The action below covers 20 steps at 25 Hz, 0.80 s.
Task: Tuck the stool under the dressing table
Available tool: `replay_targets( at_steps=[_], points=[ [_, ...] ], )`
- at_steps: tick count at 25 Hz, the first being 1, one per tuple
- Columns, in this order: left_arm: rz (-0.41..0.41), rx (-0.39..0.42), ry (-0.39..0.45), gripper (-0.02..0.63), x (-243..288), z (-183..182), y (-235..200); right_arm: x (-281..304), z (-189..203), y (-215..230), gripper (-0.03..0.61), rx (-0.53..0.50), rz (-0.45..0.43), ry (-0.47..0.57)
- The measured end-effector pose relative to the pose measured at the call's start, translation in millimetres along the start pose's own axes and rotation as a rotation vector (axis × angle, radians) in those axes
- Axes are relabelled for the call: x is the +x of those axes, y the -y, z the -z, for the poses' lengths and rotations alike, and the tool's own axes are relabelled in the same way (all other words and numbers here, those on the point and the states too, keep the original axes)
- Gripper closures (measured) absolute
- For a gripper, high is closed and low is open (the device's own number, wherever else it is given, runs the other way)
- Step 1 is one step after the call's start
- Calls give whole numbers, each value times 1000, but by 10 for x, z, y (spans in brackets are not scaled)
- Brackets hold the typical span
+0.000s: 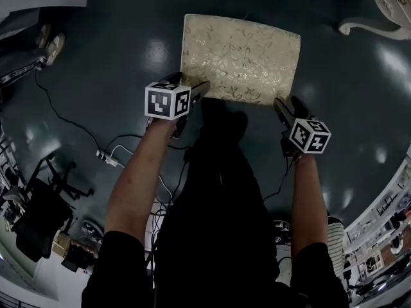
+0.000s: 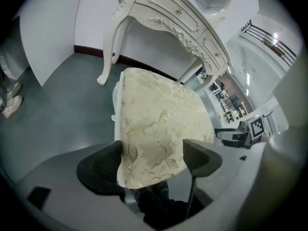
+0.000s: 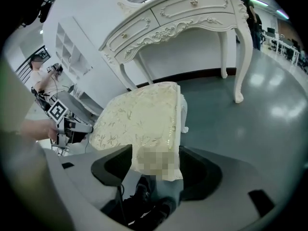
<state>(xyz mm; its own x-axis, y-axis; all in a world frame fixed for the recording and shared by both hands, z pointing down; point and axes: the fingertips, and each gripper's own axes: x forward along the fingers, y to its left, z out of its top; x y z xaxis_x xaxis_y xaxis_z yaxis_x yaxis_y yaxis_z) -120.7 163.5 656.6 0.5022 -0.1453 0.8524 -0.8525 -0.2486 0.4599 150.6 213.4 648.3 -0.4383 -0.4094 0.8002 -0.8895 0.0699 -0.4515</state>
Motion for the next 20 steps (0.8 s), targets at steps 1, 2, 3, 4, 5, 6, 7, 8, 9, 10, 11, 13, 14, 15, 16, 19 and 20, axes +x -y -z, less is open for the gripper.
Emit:
replay_targets(
  at_steps=[1, 2, 3, 4, 5, 6, 7, 8, 9, 10, 11, 13, 14, 15, 16, 19, 20],
  points=[
    [-4, 13, -8, 218, 18, -38, -9, -1, -12, 55, 291, 13, 6, -1],
    [-9, 24, -16, 216, 36, -67, -17, 8, -20, 101, 289, 27, 6, -6],
    [-14, 33, -25, 216, 51, -84, -24, 28, -21, 128, 287, 34, 1, -16],
    [-20, 41, -34, 213, 61, -87, -31, 55, -16, 136, 285, 32, -6, -30],
    [-25, 50, -43, 213, 66, -82, -36, 81, -10, 133, 284, 24, -14, -44],
    [-30, 58, -50, 213, 71, -75, -39, 102, -8, 131, 284, 18, -21, -56],
    [-32, 64, -56, 213, 76, -70, -37, 114, -8, 131, 282, 17, -31, -64],
    [-33, 65, -60, 213, 83, -67, -35, 121, -7, 132, 282, 24, -45, -70],
    [-33, 62, -62, 213, 88, -65, -33, 124, -7, 124, 282, 41, -67, -71],
    [-32, 58, -64, 213, 90, -64, -34, 127, -13, 103, 282, 66, -99, -69],
    [-31, 55, -64, 213, 90, -66, -35, 135, -29, 70, 282, 94, -133, -67],
    [-30, 58, -60, 213, 87, -78, -35, 163, -68, 15, 278, 107, -166, -74],
    [-32, 62, -57, 213, 87, -85, -31, 176, -71, 6, 278, 80, -159, -87],
    [-35, 66, -57, 213, 88, -88, -27, 184, -63, 1, 279, 47, -147, -101],
    [-40, 71, -58, 213, 87, -85, -23, 188, -49, -5, 279, 21, -135, -112],
    [-55, 70, -58, 215, 65, -76, -34, 194, -27, -21, 279, 3, -111, -128],
    [-65, 68, -51, 215, 47, -85, -50, 194, -39, -14, 279, 2, -100, -126]
  ],
)
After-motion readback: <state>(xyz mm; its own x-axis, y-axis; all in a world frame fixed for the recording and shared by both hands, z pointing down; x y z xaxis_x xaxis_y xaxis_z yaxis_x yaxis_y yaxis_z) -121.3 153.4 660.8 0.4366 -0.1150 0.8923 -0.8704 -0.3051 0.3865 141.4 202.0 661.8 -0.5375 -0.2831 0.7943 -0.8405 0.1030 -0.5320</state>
